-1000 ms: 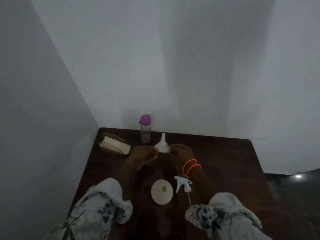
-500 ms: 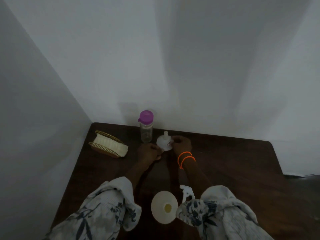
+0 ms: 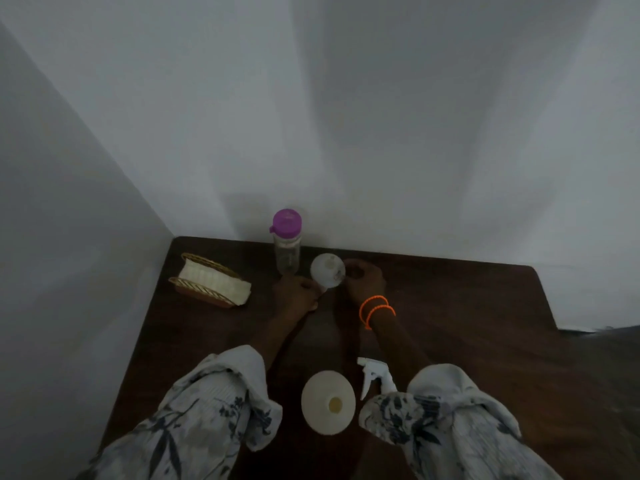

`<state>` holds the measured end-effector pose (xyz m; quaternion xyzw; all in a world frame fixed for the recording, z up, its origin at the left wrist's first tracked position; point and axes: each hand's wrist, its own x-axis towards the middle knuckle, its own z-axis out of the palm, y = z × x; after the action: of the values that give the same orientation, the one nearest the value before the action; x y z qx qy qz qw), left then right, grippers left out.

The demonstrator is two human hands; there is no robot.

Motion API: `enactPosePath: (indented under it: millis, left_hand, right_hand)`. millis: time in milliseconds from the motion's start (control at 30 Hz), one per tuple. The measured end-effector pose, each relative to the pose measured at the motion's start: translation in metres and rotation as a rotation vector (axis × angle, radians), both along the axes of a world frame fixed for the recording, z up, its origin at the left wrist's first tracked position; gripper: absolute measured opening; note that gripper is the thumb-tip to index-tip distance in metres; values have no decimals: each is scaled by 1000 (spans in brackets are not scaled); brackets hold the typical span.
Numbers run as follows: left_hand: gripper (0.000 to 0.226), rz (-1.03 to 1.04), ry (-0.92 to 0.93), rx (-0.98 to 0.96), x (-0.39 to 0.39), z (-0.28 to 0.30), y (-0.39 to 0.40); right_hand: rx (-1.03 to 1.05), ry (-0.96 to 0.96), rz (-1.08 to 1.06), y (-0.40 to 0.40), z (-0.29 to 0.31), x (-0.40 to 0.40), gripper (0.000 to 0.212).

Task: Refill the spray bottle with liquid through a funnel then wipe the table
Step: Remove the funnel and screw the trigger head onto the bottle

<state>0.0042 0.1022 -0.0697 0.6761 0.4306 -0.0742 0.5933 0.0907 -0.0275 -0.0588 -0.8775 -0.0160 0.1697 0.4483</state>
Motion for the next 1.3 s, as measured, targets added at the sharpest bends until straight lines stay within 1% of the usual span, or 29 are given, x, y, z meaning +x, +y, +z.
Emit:
enactPosePath:
  millis: [133, 233, 433, 567, 667, 733, 767, 867, 933, 1000, 1033, 1133, 1200, 1300]
  left_hand:
    - [4, 20, -24, -71, -20, 9, -7]
    - [2, 43, -41, -105, -42, 19, -15]
    - [9, -43, -98, -214, -95, 43, -26]
    - [28, -141, -127, -239, -127, 49, -28]
    - [53, -280, -139, -237, -151, 49, -25]
    - [73, -417, -147, -245, -165, 49, -24]
    - [84, -481, -142, -253, -170, 50, -25]
    - [108, -621, -126, -177, -185, 48, -34]
    - [119, -665, -150, -52, -190, 41, -45]
    - [126, -667, -176, 78, -191, 33, -58]
    - [128, -651, -186, 114, -189, 29, -64]
    - [129, -560, -181, 126, -185, 27, -80]
    - [128, -512, -190, 133, -182, 26, -88]
    - [126, -486, -184, 162, -179, 23, -95]
  right_hand:
    - [-66, 23, -19, -34, 11, -8, 36]
    - [-112, 21, -33, -64, 13, -23, 34]
    - [-200, 118, -77, -108, 17, -57, 30]
    - [-249, 113, -62, -126, 14, -87, 25]
    - [-315, 110, -10, -135, 14, -101, 21]
    - [-390, 137, 17, -140, 14, -107, 25]
    - [-410, 169, 3, -142, 14, -108, 31]
    - [-455, 264, 2, -144, 10, -107, 51]
    - [-445, 313, -20, -142, 11, -105, 61]
    - [-449, 333, -32, -139, 13, -103, 68]
    - [-460, 347, -31, -138, 14, -101, 68]
    - [-484, 360, 4, -133, 19, -99, 63]
    - [-471, 374, -16, -133, 16, -97, 61]
    - [-433, 417, -70, -134, 13, -96, 52]
